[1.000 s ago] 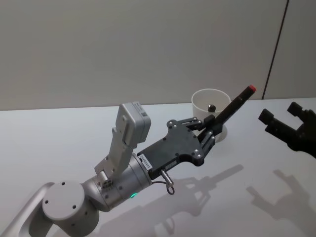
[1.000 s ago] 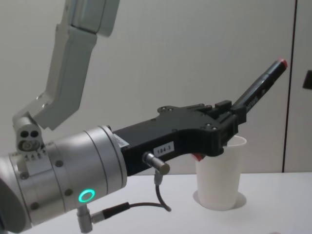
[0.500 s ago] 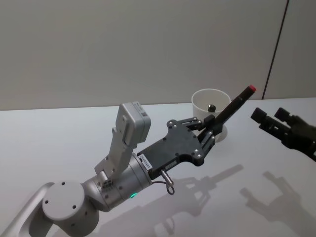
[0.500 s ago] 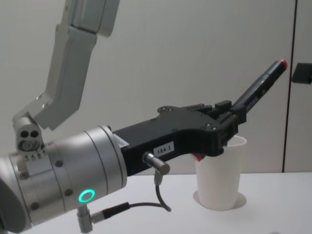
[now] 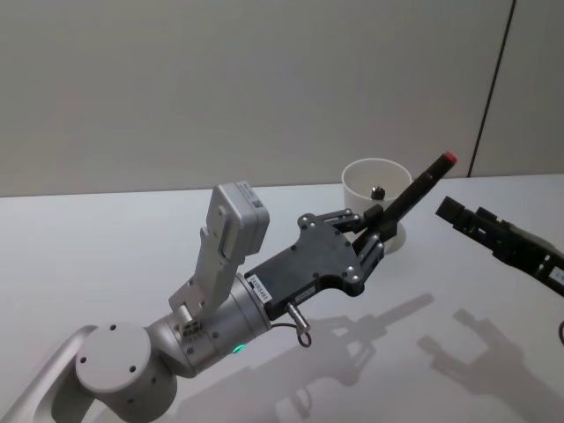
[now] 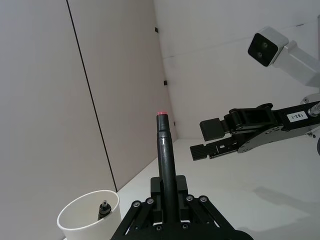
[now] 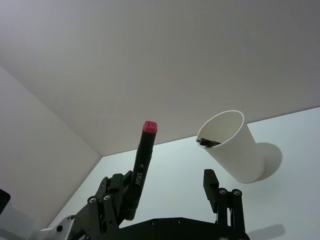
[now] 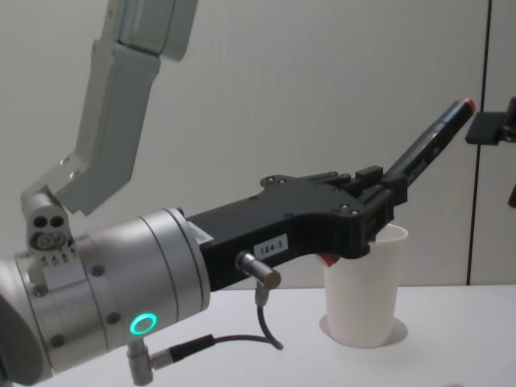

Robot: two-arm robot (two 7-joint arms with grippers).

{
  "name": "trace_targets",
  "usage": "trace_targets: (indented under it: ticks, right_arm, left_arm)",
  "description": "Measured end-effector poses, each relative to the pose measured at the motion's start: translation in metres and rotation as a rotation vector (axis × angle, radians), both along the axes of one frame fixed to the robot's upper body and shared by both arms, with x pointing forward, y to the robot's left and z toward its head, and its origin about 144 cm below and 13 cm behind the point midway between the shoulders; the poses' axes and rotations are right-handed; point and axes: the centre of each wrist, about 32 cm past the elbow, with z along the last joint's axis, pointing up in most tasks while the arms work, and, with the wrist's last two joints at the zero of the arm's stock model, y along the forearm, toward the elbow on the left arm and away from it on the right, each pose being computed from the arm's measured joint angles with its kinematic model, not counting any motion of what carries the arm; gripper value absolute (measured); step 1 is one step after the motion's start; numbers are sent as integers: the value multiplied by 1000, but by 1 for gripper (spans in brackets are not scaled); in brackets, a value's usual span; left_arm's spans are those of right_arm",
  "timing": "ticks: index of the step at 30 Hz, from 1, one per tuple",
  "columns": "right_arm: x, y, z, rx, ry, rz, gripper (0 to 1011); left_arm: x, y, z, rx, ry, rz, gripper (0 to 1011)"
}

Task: Place the pen into the pen holder.

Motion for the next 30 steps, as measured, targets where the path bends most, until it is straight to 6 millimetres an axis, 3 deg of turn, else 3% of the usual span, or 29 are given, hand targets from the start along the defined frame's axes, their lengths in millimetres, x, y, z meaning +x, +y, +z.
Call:
trace_targets:
  ticks: [30]
  right_arm:
    - [10,23,-3,131,48,9,1001]
  left_arm:
    - [0,0,0,0,0,0,173]
